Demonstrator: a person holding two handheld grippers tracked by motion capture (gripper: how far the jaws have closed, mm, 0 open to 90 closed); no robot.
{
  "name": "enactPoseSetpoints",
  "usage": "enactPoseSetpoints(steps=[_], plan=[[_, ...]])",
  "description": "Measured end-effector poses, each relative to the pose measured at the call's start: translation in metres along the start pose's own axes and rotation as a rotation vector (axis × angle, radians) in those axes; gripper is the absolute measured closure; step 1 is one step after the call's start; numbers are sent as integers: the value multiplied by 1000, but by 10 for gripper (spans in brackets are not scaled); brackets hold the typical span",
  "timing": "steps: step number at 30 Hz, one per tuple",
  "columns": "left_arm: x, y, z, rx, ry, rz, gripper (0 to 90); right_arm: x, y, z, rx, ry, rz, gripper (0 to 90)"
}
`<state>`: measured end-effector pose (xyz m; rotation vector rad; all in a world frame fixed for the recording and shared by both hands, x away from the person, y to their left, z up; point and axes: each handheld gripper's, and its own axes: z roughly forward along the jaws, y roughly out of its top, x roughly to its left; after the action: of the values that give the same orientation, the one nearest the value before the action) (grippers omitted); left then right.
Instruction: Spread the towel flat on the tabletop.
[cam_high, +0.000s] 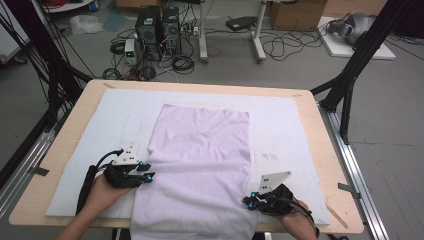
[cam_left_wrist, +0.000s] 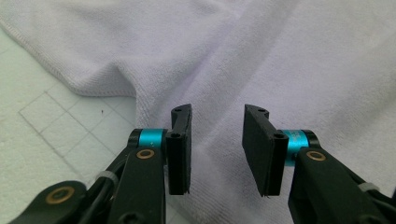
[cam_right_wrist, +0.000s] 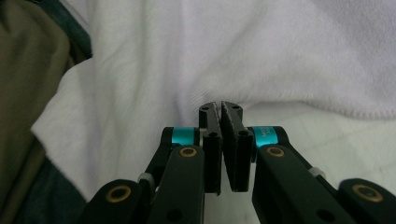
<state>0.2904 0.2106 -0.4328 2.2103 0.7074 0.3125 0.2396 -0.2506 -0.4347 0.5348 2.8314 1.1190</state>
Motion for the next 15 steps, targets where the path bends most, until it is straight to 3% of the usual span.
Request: enactPoseSetpoints(steps=[4, 8, 10, 15], plan=[[1, -2, -2, 1, -3, -3, 627, 7, -8, -15, -20, 5, 10, 866], [2, -3, -3, -1, 1, -3, 616, 6, -3, -25, -71, -21, 9, 828], [3, -3, -4, -2, 4, -2, 612, 0, 2, -22, -85, -40, 14, 790], [9, -7, -6, 5, 12, -21, 627, -16, 10, -7, -88, -36, 39, 740]])
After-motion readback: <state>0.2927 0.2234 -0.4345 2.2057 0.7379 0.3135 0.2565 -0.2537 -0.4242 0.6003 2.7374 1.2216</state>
